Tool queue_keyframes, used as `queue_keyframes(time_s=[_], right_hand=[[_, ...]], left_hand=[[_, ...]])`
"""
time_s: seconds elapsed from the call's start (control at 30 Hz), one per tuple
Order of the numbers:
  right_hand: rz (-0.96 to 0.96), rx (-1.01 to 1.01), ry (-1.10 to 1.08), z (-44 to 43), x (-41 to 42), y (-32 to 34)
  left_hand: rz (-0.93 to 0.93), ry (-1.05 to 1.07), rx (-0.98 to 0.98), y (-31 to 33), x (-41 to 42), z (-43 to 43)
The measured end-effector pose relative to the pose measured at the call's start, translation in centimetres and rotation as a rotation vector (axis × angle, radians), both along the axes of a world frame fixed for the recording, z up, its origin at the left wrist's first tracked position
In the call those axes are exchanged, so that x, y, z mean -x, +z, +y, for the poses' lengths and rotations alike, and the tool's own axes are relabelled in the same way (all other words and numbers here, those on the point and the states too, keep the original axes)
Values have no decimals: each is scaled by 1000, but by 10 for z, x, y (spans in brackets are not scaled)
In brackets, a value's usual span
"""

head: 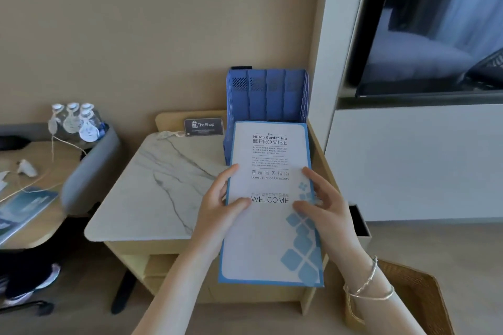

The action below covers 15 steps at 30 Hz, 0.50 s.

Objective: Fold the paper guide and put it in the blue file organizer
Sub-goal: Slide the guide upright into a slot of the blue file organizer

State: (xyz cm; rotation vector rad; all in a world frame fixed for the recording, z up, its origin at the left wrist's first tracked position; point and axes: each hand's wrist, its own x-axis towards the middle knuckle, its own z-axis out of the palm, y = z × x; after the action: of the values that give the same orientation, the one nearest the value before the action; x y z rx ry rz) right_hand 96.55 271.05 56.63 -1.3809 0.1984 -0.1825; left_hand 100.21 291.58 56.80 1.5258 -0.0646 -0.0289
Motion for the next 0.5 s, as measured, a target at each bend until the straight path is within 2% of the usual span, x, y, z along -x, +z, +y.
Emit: queue_keyframes(time_s=[0.2,0.5], right_hand=[[45,23,50,-13,-96,0],[197,71,4,-2,-205,-47]], left_hand=[[28,26,-20,-4,-92,-10],[149,-22,-51,-62,-210,-3]])
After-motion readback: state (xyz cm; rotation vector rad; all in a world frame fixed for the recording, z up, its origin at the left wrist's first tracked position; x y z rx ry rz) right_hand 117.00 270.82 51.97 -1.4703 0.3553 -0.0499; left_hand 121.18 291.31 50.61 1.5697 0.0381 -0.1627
